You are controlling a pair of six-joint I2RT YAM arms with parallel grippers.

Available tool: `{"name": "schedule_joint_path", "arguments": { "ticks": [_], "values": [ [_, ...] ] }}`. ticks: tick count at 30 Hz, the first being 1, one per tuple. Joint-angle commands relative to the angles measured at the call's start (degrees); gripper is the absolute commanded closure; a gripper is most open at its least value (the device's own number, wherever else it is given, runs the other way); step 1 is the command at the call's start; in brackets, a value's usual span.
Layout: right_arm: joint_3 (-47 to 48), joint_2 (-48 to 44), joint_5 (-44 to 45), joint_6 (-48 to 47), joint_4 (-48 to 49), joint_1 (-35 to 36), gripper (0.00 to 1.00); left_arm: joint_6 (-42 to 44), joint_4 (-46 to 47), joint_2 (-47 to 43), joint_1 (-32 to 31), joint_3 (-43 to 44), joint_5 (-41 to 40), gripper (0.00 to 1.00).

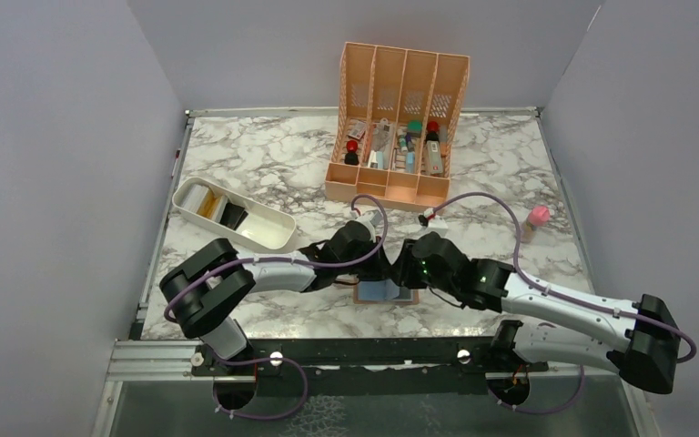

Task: Put the credit cards into the card holder
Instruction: Turn over the card slot in the card holder.

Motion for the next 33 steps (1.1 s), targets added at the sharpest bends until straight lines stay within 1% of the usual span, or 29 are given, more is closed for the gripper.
{"name": "schedule_joint_path", "arguments": {
  "ticks": [1,7,14,19,23,26,29,33],
  "values": [
    [-0.4,-0.7,-0.1,-0.3,-2.7,-0.3,0.69,0.4,2.1,1.8,-0.3,2.4,1.9,0.93],
    [-1.5,1.6,-0.7,-0.3,-1.6,-0.3,0.75,0.8,2.1,1.5,-0.3,2.6,-0.5,0.92],
    [-3.3,6.0,-3.1,0.0,2.8,-0.3,0.76,1.3,1.9,4.3,-0.2,3.9,-1.2,0.92],
    [-4.6,10.3,0.1,1.1,2.5,-0.4,0.77,2.0,0.8,4.1,0.4,5.0,-1.7,0.92],
    [-6.3,13.2,4.1,3.5,1.8,-0.3,0.78,3.2,-3.7,1.3,1.3,6.0,-4.6,0.91],
    [-7.8,14.4,5.5,5.1,1.9,-0.3,0.78,4.4,-6.9,-1.4,2.8,6.2,-6.4,0.88],
    [-8.0,16.1,7.5,7.8,-0.5,-0.3,0.79,6.3,-11.2,-5.0,6.0,6.5,-7.5,0.84],
    [-7.6,15.9,9.5,9.1,-4.2,-0.3,0.80,11.8,-19.3,-11.0,10.8,9.0,-11.0,0.81]
  ]
}}
